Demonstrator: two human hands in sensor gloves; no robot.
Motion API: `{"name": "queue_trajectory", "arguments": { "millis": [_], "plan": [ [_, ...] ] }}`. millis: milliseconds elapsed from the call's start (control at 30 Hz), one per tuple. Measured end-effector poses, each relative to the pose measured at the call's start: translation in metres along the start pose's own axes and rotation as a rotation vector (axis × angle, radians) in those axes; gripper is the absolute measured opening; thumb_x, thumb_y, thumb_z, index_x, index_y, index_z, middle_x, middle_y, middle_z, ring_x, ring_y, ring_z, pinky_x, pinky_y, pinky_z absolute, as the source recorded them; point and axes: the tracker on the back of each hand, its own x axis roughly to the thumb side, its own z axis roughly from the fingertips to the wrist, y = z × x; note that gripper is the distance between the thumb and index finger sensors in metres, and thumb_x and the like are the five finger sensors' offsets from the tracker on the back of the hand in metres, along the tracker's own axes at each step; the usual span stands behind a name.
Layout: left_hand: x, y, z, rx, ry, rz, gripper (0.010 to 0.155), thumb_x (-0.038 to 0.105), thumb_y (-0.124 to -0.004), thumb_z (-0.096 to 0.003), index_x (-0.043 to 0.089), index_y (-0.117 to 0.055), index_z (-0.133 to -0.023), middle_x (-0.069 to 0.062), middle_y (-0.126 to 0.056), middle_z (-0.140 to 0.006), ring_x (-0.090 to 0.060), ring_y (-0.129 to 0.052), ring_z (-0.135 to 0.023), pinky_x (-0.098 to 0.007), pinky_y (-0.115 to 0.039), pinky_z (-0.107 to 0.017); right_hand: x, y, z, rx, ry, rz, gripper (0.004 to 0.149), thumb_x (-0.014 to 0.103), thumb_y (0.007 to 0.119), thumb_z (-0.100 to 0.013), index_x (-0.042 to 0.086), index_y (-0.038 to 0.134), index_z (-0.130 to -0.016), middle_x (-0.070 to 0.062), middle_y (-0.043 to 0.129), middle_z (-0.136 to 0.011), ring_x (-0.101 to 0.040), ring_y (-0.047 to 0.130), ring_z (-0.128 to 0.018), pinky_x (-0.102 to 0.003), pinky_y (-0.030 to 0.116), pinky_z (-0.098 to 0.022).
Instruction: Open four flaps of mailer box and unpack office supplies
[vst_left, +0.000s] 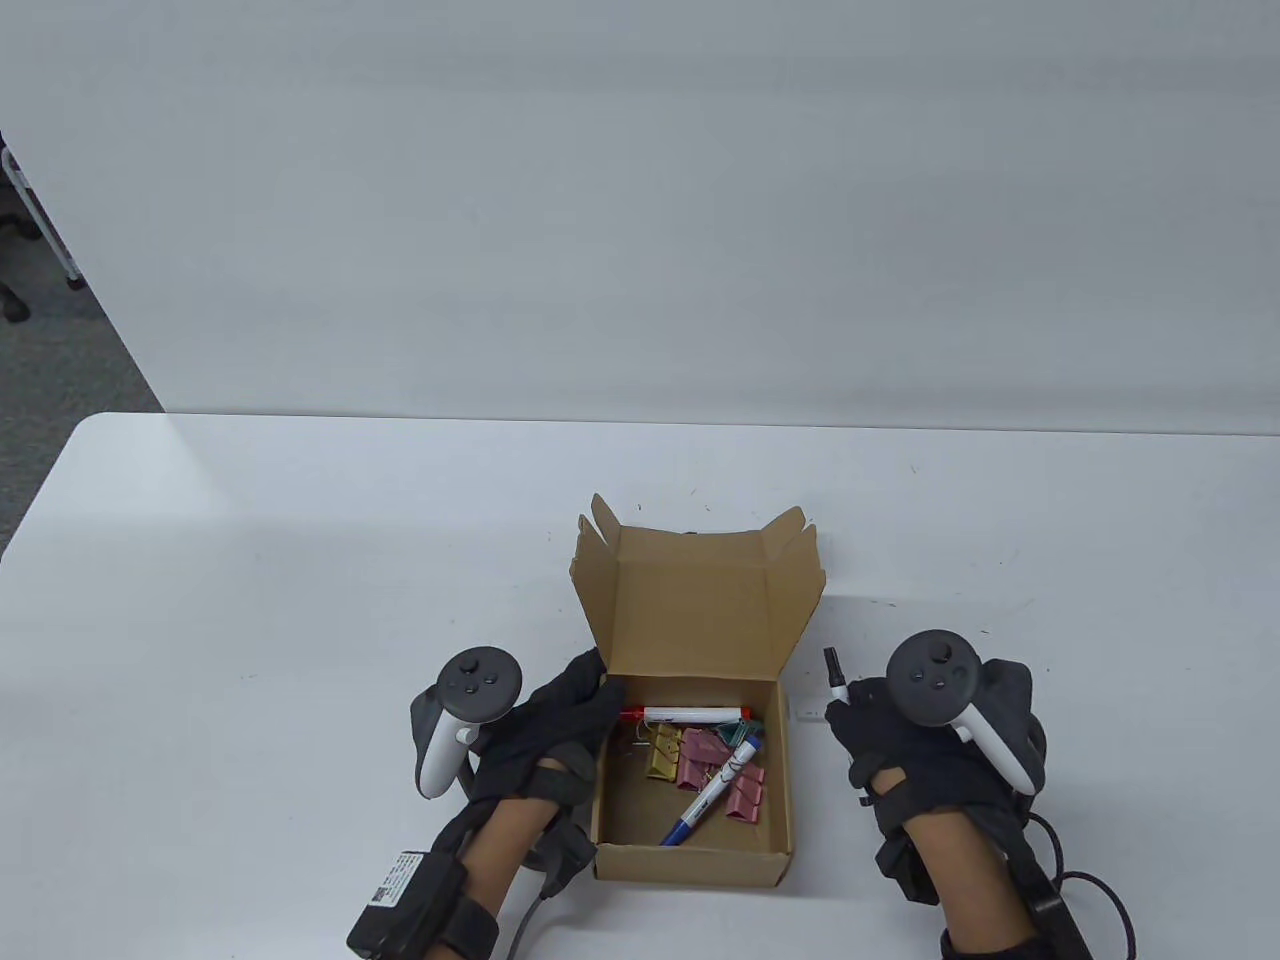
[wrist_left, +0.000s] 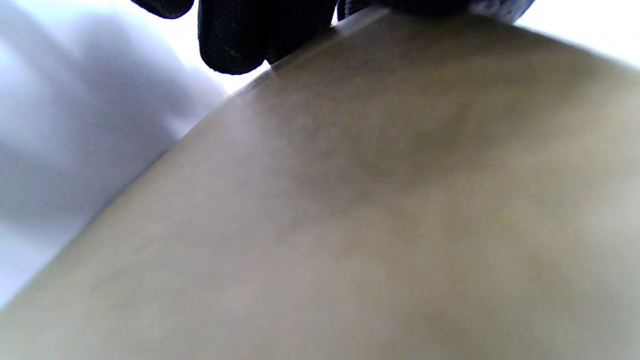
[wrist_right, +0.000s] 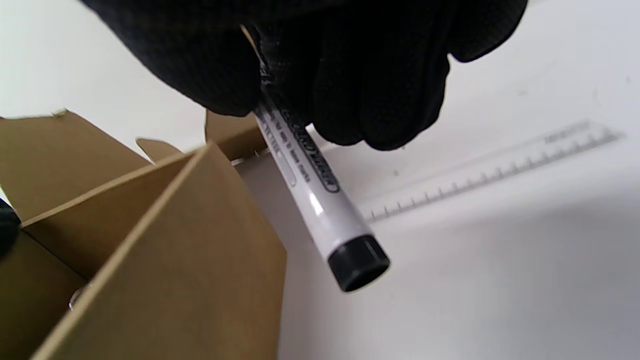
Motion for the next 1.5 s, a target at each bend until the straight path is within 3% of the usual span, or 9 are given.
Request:
{"name": "queue_trajectory", "arguments": {
  "millis": [133, 600, 1500],
  "plan": [
    [0.0, 0.0, 0.0, 0.0, 0.001, -0.003, 0.062, 0.057, -0.068, -0.066, 0.029, -0.048, -0.117, -0.017, -0.062, -0.12, -0.051, -0.067, -0.105, -0.071, -0.046, -0.077, -0.005, 0.021, -0.013, 0.137, 0.053, -0.027, 0.044, 0.04, 0.087, -0.06, 0.006, 0.088, -0.088, -0.012, 0.097, -0.08, -0.033, 0.097, -0.062, -0.06, 0.064, -0.065],
    [0.0, 0.0, -0.001, -0.001, 0.001, -0.006, 0.062, 0.057, -0.068, -0.0659, 0.029, -0.048, -0.117, -0.017, -0.062, -0.12, -0.051, -0.067, -0.105, -0.071, -0.046, -0.076, -0.006, 0.056, -0.03, 0.248, 0.148, 0.084, 0.044, 0.04, 0.087, -0.06, 0.005, 0.089, -0.087, -0.012, 0.098, -0.079, -0.033, 0.098, -0.06, -0.059, 0.065, -0.064],
    [-0.001, 0.0, -0.001, -0.003, 0.003, 0.005, 0.062, 0.057, -0.068, -0.0656, 0.029, -0.048, -0.117, -0.017, -0.062, -0.12, -0.051, -0.067, -0.104, -0.071, -0.046, -0.076, 0.028, 0.082, -0.03, 0.148, 0.194, 0.447, 0.044, 0.044, 0.088, -0.06, 0.006, 0.092, -0.082, -0.01, 0.101, -0.071, -0.03, 0.101, -0.051, -0.058, 0.069, -0.061]
  ]
}}
